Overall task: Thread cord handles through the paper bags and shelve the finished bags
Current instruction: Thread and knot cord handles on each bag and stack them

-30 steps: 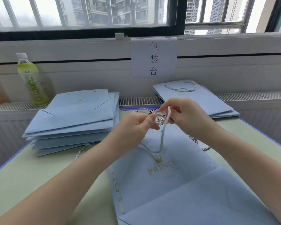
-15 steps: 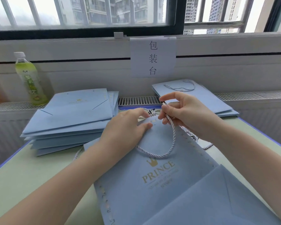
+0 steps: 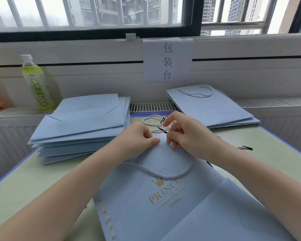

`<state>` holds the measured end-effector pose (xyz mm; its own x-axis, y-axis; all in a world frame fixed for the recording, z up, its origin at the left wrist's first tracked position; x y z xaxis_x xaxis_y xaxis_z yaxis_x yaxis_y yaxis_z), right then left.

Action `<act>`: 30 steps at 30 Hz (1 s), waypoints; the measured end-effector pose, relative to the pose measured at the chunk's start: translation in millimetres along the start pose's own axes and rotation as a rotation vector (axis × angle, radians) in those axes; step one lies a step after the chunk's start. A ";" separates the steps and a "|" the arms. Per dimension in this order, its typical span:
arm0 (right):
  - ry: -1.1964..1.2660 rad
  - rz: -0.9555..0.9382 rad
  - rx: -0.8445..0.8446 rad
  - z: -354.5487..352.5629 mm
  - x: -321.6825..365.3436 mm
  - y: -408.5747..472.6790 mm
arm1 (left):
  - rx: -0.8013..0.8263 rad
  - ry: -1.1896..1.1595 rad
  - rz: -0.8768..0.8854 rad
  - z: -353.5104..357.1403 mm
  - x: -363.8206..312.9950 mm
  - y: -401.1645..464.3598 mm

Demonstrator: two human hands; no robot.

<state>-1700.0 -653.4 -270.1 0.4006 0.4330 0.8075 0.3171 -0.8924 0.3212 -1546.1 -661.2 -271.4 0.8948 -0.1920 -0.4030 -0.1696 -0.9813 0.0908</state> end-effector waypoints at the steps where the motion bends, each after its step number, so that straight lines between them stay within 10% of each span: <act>1: -0.058 -0.027 -0.008 -0.2 -0.1 0.3 | 0.024 -0.029 -0.010 -1.2 0.7 -0.2; 23: -0.668 -0.564 -0.064 19.0 24.2 -10.3 | 0.083 -0.327 -0.066 -9.0 -2.5 -3.2; 30: -0.428 -0.470 -0.054 23.6 21.5 -8.2 | 0.077 -0.402 -0.057 -7.9 -2.0 -2.6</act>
<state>-1673.7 -633.7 -267.0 0.5411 0.7822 0.3087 0.5035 -0.5954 0.6261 -1544.2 -658.3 -263.6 0.6734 -0.1121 -0.7307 -0.1687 -0.9857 -0.0044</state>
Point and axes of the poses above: each hand's wrist, its own y-axis towards the middle knuckle, its own z-axis out of the palm, x = y × z, the point moved 3 cm from there along y, towards the middle knuckle, and after that the axes turned 12 degrees about y, right-handed, at the moved point
